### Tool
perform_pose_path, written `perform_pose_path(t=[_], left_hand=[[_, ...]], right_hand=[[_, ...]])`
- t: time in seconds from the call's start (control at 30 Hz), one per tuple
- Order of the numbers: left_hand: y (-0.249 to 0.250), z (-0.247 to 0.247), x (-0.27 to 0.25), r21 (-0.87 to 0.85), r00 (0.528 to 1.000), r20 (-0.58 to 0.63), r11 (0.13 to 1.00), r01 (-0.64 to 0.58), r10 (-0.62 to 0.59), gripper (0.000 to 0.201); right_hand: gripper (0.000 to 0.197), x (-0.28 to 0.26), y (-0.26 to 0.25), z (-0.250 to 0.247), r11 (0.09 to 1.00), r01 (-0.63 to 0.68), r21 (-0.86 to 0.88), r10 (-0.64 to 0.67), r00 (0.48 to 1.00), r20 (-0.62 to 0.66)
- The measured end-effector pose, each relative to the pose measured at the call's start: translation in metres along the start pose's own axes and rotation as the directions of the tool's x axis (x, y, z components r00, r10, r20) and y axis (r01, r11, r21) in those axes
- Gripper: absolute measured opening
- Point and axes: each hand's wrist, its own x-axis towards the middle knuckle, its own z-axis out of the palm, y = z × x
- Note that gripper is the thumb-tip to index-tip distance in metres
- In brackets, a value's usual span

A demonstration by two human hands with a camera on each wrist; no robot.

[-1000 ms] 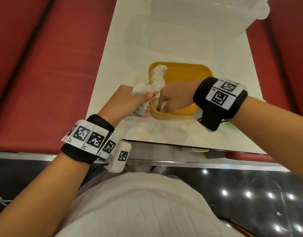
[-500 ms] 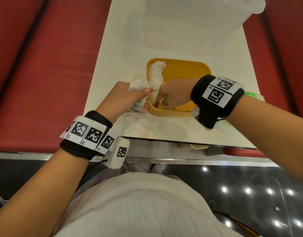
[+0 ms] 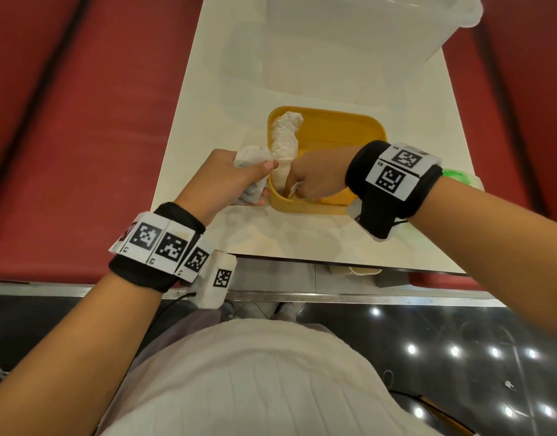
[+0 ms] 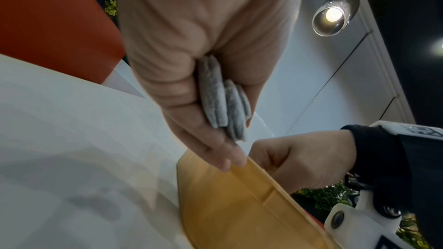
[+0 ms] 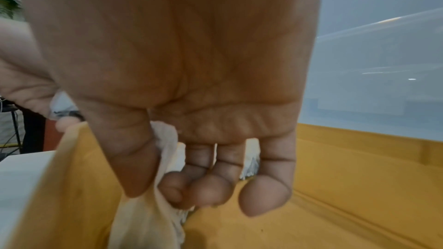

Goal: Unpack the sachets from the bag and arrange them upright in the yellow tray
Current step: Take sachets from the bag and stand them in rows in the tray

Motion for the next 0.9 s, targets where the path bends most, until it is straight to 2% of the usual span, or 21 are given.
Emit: perform_pose_path(t=[0.3,0.5,0.6,0.7,0.8,0.9], left_hand=[[-0.001,-0.001,0.002,-0.032,1.000,0.014,0.999,-0.005,0.006,0.040],[-0.001,-0.002,0.005,-0.036,1.000,0.028,0.999,-0.001,0.002,0.038],[0.000,-0.002,0.005,-0.032,0.999,0.033,0.999,-0.004,0.005,0.038],[-0.001,-0.003,0.005,-0.049,0.999,0.046,0.999,-0.007,0.009,0.039],[-0.002,-0.004,0.004,-0.083,0.999,0.048,0.996,-0.013,0.018,0.037],[-0.003,-0.003,0.004,-0.081,0.999,0.047,0.997,-0.019,0.022,0.038]], right_hand=[[0.042,0.004,0.005,0.000,1.000,-0.006,-0.009,0.006,0.999,-0.039],[0.038,0.011,0.006,-0.002,0.996,0.025,0.087,-0.020,0.999,-0.049],[0.034,0.016,0.006,-0.004,0.993,0.015,0.115,0.000,0.992,-0.127],[0.009,0.016,0.008,-0.007,0.981,-0.004,0.193,0.051,0.970,-0.238],[0.025,0.017,0.012,-0.010,0.977,-0.036,0.210,0.108,0.934,-0.339],[0.024,0.019,0.012,-0.011,0.969,-0.034,0.243,0.115,0.938,-0.327]])
